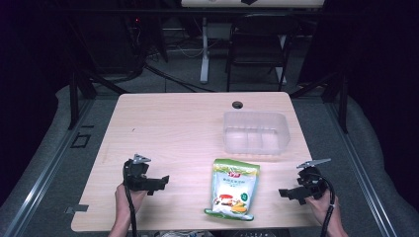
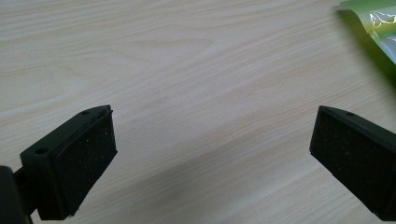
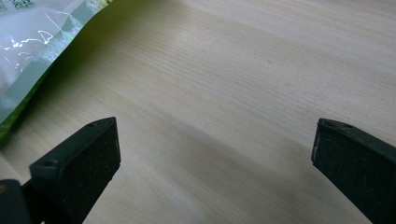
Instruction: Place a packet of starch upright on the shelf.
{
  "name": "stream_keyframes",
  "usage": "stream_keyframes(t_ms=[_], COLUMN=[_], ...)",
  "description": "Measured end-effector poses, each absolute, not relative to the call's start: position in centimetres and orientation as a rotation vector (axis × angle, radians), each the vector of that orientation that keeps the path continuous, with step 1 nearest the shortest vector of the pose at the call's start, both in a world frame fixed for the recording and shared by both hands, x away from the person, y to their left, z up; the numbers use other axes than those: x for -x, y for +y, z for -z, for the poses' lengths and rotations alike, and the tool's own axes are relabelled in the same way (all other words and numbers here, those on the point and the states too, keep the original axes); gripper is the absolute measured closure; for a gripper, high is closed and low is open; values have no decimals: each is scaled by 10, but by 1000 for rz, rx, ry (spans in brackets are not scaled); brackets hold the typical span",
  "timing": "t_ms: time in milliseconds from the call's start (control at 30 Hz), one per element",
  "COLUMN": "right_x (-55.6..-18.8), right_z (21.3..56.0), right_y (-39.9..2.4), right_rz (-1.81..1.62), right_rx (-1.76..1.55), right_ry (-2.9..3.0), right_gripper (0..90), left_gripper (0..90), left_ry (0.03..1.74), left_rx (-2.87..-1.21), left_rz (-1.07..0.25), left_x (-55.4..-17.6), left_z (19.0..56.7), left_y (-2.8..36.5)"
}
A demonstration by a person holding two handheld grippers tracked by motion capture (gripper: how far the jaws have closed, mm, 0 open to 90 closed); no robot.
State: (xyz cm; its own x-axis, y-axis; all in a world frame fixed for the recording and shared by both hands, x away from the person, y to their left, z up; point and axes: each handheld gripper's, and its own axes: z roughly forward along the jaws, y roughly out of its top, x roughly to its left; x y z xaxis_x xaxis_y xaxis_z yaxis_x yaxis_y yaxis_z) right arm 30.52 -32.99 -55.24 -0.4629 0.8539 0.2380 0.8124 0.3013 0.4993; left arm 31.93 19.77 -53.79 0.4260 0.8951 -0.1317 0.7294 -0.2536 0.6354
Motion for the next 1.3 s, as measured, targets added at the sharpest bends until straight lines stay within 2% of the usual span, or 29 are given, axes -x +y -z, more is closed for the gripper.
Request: stream_keyframes(t_ms=[667, 1300], right_x=[-307, -333], right_z=[547, 542], right_y=[-315, -270], right_rz=[-932, -1071], right_rx=[-1583, -1559], right_ry=[2495, 2575], right_gripper=[14, 55], left_gripper=[2, 3], left_ry=[1349, 1343], left_rx=[-2052, -2087], left_rz=[-305, -328], left_x=[-322, -321], left_z=[539, 539], left_y=[194, 191])
